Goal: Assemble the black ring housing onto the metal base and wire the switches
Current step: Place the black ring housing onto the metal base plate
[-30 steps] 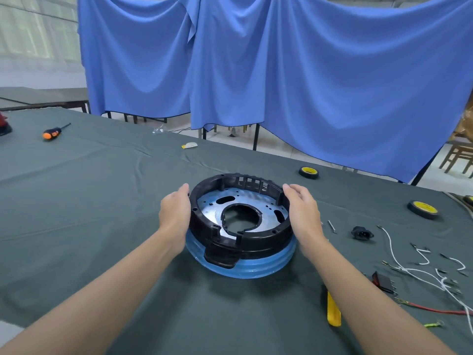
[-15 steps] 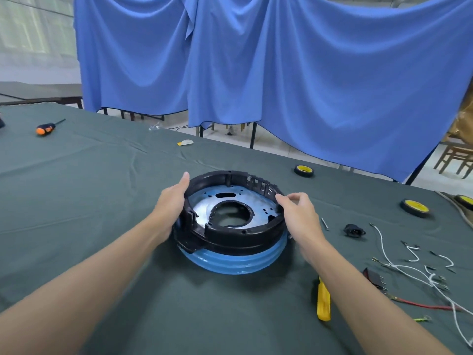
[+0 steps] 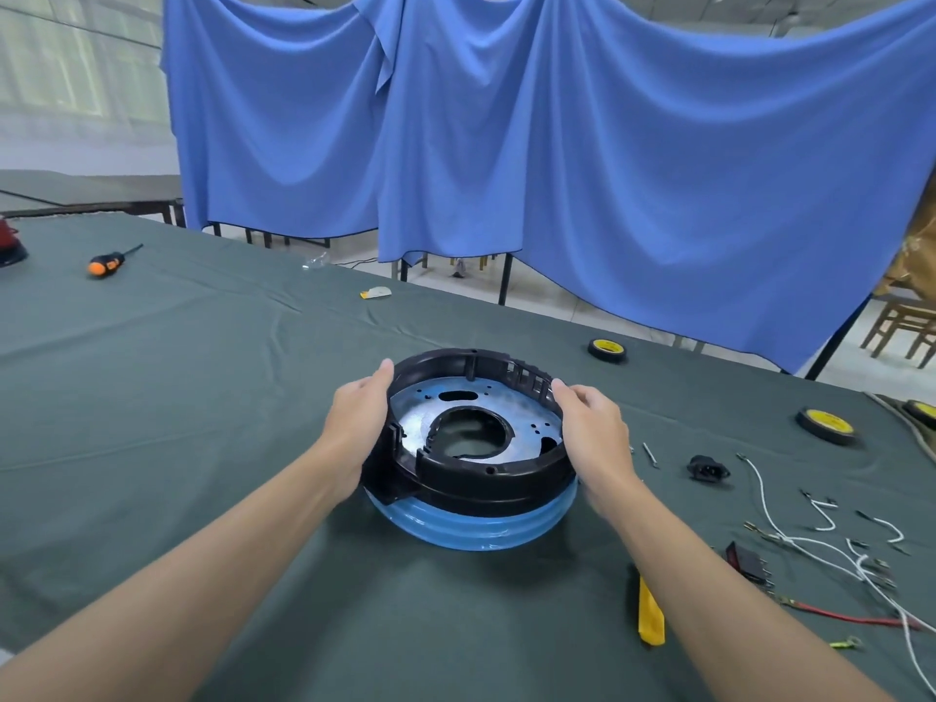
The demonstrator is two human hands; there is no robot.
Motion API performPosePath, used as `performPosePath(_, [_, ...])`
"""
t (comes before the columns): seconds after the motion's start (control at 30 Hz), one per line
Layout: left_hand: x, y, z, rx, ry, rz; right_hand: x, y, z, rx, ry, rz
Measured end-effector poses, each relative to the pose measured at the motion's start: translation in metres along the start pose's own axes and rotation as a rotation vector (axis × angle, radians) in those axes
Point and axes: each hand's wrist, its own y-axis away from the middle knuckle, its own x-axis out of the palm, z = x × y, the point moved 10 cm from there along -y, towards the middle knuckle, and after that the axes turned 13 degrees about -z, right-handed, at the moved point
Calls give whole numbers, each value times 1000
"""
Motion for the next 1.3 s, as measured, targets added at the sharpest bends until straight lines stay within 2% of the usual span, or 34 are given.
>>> performPosePath(0.27, [8,-8,-7,3,-81,73,-1,11,2,28,-18,-43])
performPosePath(0.87, [1,-16,0,61,-132,42,4,7,3,14,-30,-52])
performPosePath(1.03, [-21,-8,-2,95,-190,-182,0,-3,3,28,5,11])
performPosePath(1.1, [-24,-8,-8,118,-226,-225,-8,-7,5,14,69,-7])
performPosePath(1.2, [-14,-17,-21,125,-272,-180,-17,-7,3,14,156,-39])
performPosePath(1.3, [9,-29,-27,90,-243,-1,-18,3,0,11,265,-28])
